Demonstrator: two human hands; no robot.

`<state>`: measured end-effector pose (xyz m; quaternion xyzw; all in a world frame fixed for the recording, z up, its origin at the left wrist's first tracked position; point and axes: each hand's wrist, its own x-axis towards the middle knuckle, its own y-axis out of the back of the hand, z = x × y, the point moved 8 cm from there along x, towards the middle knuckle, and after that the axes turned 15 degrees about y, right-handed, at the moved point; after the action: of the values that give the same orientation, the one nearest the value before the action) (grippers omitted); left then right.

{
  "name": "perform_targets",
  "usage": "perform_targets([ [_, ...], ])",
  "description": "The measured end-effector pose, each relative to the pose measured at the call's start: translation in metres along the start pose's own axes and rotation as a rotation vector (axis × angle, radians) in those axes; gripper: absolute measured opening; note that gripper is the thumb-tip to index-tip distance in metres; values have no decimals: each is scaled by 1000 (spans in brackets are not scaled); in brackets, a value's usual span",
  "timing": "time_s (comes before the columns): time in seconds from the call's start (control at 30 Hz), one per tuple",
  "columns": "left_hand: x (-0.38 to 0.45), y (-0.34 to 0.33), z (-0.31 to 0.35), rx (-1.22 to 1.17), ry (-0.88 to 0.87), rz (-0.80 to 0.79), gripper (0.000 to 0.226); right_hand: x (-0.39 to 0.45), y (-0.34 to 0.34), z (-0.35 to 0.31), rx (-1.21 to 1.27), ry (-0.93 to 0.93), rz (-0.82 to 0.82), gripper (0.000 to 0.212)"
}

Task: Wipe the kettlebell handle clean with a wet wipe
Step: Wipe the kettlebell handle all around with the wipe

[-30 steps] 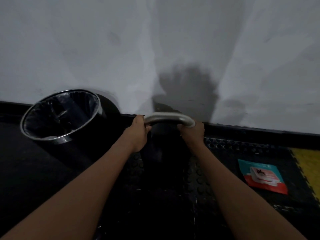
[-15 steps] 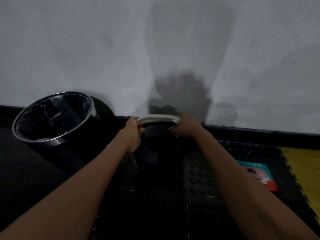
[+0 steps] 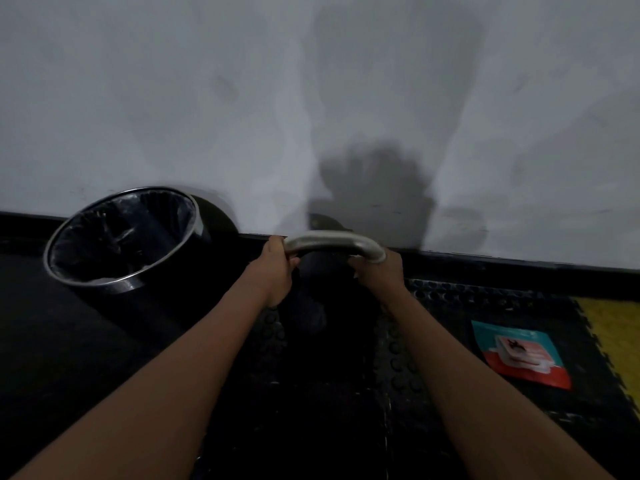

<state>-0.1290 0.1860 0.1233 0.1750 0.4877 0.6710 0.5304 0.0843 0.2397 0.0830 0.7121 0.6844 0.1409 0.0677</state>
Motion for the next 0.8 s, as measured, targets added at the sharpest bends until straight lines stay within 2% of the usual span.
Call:
perform_targets([
  [0.07,0,0,-1,2,0,7,41,8,-4,-3,-56,13,-193,24],
  [0.17,1,-1,-2,-2,-8,8,41,21,-6,-14,-352,100,-514,26],
  [0.23,1,-2,-2,0,-14,11,40,29,-5,-24,-575,174,-585,21],
  [0.3,2,-2,-2,5,-7,17,40,31,-7,-40,-737,256,-596,29],
  [0.37,3,-2,-2,4,5,21,41,27,-11,-58,-745,325,-581,32],
  [0.47,1,-2,0,-5,2,15,41,21,-13,-62,-529,319,-603,30],
  [0.6,1,-1,0,-7,3,-3,40,18,-1,-53,-180,139,-601,45],
  [0.7,0,-1,-2,-10,2,-17,40,13,4,-53,163,-20,-607,28],
  [0.8,0,-1,-2,-7,-3,-25,43,6,8,-44,387,-167,-637,41],
])
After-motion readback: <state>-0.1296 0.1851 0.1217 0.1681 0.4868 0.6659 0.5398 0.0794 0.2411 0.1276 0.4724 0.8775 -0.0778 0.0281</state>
